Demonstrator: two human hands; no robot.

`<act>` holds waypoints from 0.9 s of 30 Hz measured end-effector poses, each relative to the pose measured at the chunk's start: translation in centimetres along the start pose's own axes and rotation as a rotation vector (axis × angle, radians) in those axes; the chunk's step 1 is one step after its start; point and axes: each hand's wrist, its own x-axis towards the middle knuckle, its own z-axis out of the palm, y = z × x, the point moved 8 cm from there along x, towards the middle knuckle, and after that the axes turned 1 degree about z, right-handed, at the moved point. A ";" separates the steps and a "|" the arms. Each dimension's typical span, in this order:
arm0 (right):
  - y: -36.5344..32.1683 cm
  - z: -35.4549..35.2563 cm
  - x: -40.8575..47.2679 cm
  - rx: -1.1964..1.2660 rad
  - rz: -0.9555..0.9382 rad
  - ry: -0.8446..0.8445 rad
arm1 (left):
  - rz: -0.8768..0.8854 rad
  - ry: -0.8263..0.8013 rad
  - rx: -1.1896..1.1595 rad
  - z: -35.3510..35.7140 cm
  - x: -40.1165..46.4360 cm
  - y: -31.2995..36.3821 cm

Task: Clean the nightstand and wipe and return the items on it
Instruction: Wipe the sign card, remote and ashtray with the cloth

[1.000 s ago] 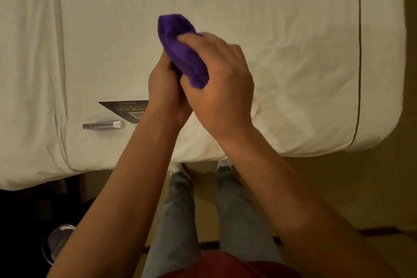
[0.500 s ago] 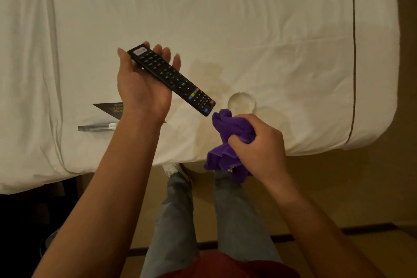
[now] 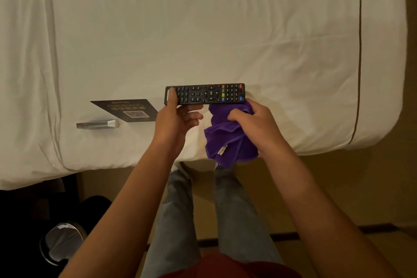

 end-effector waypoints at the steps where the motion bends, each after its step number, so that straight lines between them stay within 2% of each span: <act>1: 0.1 0.0 0.4 -0.049 -0.005 -0.010 | -0.038 -0.010 -0.061 -0.4 0.3 -1.1; 4: 0.8 -0.2 1.2 -0.199 -0.019 -0.035 | -0.096 0.012 -0.231 -1.9 1.7 -3.5; 11: 3.4 -2.5 1.5 -0.145 0.046 -0.005 | -0.176 0.104 -0.176 -3.8 5.1 -7.0; 16: 2.9 -2.9 1.5 -0.089 0.017 0.011 | -0.167 0.155 -0.003 -5.0 5.9 -7.4; 24: 2.3 -3.6 1.8 -0.019 -0.004 0.052 | -0.202 0.352 0.328 -7.0 3.9 -8.1; 27: 2.7 -5.2 1.9 0.022 0.001 0.093 | -0.200 0.309 0.347 -6.4 2.1 -8.1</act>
